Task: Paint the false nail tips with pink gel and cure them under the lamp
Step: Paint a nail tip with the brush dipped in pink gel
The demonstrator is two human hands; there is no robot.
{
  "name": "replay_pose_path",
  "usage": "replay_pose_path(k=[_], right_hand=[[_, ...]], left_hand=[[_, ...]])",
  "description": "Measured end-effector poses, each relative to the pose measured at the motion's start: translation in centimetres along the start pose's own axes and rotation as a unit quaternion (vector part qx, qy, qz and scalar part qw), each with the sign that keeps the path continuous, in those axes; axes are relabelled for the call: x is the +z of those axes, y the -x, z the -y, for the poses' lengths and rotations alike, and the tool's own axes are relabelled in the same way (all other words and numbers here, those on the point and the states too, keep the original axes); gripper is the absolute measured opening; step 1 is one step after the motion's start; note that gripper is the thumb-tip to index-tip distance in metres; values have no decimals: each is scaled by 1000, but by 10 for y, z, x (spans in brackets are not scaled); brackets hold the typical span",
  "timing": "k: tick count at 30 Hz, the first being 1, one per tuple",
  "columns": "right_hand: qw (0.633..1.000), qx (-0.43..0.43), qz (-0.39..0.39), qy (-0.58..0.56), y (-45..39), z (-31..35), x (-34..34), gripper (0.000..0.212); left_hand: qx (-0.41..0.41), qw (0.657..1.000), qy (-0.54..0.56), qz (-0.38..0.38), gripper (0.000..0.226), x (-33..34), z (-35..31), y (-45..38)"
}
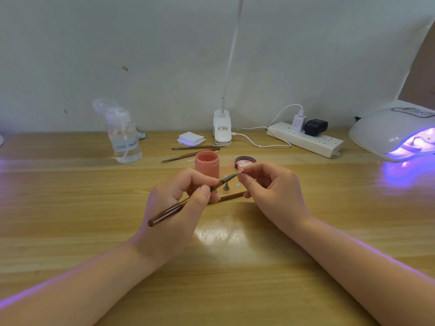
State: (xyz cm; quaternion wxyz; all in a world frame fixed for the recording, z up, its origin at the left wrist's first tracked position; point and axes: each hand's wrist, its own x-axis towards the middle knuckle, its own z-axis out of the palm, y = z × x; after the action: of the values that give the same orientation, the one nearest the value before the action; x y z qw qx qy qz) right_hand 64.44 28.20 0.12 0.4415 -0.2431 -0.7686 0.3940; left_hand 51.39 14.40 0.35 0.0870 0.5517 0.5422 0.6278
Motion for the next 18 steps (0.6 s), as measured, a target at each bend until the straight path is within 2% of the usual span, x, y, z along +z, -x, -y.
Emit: replay_pose_path(k=[7,13,18], right_hand=[[1000,-7,8,-9,1,2,0,18],[1000,-2,9,-10,1,1,0,17],[1000,2,16,-14,0,-1,-1,16]], left_hand=[[-6,999,-28,16,16,2,0,-1],[-5,1000,-8,-17,20,3,-1,-1],[-4,999,-50,8,14,3,-1,-2]])
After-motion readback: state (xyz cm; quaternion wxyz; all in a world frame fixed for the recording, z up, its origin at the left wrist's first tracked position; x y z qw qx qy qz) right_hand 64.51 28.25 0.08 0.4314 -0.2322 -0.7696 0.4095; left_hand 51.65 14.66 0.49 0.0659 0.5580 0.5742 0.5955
